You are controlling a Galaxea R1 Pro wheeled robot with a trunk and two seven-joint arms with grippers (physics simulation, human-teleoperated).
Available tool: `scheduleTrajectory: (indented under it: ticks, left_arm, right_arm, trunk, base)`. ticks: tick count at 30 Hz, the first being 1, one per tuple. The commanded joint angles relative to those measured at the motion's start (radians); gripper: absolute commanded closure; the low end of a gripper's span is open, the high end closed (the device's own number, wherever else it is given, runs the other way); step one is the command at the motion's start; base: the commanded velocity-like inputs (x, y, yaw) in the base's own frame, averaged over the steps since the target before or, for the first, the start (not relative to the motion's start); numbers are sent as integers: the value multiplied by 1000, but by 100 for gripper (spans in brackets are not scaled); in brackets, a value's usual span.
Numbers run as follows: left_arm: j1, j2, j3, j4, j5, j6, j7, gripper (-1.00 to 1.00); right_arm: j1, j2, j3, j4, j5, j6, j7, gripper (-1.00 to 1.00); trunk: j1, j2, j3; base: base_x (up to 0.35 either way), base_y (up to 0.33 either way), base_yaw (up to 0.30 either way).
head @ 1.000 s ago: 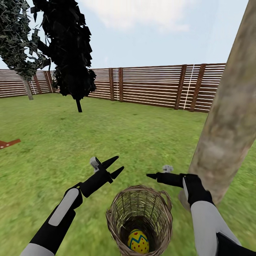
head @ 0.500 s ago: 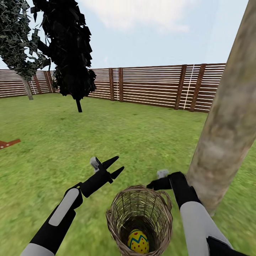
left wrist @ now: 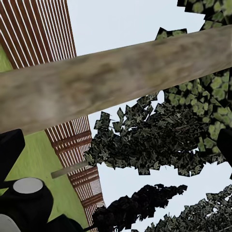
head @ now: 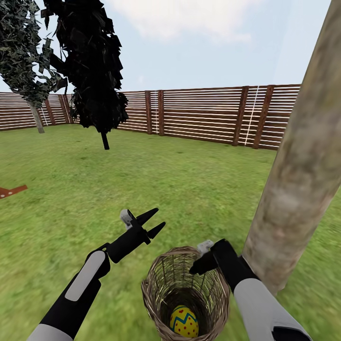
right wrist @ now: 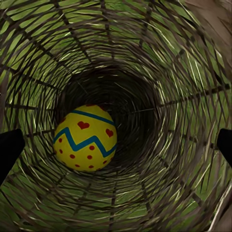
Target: Take the three Easter eggs out of the wicker basket on the lawn in the garden, then place them on the lawn next to a single tree (choose any tree) so that all three eggs are next to the same tree and none are left in the basket.
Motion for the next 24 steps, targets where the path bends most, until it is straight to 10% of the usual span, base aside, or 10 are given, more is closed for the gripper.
scheduleTrajectory:
  ticks: [1,24]
  left_arm:
    - [-1,1,-2,0,6,4,-1,-100]
    - [-1,-1,-1,33,7,3,0,-100]
  right_arm:
    - [-1,2,-2,1,9,2,9,-100]
    - [-1,7,4,89,-5,-6,-89,-100]
  trunk:
    - [0,0,-1]
    - [61,-112,-51]
  base:
    - [0,0,0]
    - [0,0,0]
